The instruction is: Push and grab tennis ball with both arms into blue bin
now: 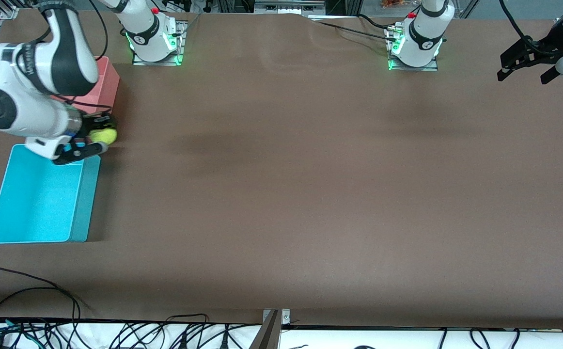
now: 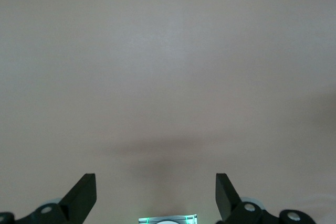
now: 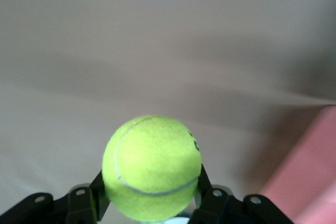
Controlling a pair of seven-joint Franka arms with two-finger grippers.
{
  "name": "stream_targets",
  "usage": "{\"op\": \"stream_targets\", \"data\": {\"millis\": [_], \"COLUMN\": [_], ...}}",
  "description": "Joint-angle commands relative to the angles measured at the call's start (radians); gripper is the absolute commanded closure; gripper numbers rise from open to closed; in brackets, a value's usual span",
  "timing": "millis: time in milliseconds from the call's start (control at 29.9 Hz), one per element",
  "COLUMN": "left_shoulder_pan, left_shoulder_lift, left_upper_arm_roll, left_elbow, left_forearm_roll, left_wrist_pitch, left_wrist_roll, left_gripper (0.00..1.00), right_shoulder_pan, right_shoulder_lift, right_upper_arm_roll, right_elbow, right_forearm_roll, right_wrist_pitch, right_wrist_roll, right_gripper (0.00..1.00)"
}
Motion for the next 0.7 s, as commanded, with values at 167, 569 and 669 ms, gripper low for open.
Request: {"op": "stream_targets", "data": {"millis": [167, 569, 669], "left_shoulder_pan": [0.004, 0.001, 0.002], "left_shoulder_lift": [0.080, 0.138, 0.153], "left_upper_arm_roll": [-0.001, -0.001, -0.001], "left_elbow": [0.078, 0.120, 0.145], "left_forearm_roll": [-0.016, -0.019, -0.013], "left_wrist_pitch": [-0.028, -0.028, -0.028], "left_wrist_roll": [-0.013, -0.016, -0.014], "left_gripper": [0.00, 0.00, 0.00], "right_shoulder_pan": [-0.085, -0.246, -0.275], "right_shoulder_lift": [0.090, 0.242, 0.292], "right_upper_arm_roll": [-0.096, -0.096, -0.096], "right_elbow": [0.045, 0.041, 0.040], "right_forearm_roll": [-0.069, 0.038, 0.094], "right_wrist_pitch": [0.148, 0.346, 0.378], "right_wrist_roll": [-0.273, -0.543, -0.615], "right_gripper": [0.61, 0.60, 0.60]}}
